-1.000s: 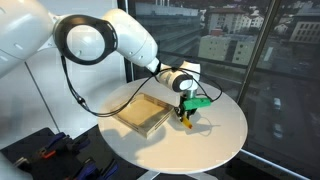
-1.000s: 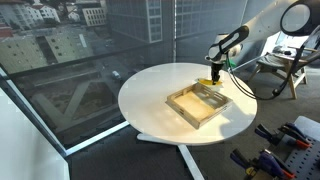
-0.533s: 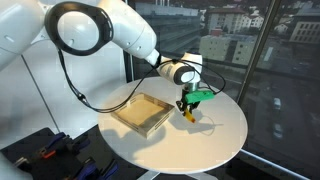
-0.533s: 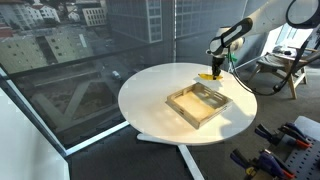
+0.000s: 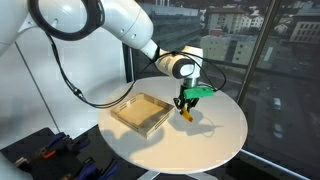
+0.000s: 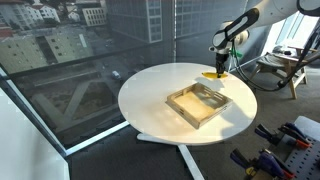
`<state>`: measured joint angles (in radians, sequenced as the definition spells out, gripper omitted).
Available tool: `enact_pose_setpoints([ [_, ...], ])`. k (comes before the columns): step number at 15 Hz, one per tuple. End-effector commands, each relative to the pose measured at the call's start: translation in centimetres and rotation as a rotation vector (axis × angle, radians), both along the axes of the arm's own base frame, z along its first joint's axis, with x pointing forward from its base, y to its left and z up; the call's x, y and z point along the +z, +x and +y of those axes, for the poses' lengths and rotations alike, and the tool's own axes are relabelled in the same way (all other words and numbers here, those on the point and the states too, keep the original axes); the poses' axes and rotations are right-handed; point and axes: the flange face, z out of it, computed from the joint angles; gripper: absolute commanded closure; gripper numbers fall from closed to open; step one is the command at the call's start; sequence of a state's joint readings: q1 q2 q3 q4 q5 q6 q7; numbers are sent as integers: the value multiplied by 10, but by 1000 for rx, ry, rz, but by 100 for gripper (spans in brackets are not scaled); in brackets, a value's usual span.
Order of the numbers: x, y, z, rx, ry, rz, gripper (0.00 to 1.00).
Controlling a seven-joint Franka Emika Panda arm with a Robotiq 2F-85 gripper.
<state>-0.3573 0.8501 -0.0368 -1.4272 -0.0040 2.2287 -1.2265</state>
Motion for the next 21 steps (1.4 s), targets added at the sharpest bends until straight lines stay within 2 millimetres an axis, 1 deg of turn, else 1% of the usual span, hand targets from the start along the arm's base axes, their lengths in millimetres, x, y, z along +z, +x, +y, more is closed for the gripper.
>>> enact_pose_setpoints([
  [1,25,-16,4,0,-12,21,86],
  [5,40,-25,12,-2,-13,33,86],
  [9,48,-32,23,15,-7,74,86],
  [14,50,-39,46,61,-4,117,85],
  [21,44,-45,81,114,-8,137,86],
])
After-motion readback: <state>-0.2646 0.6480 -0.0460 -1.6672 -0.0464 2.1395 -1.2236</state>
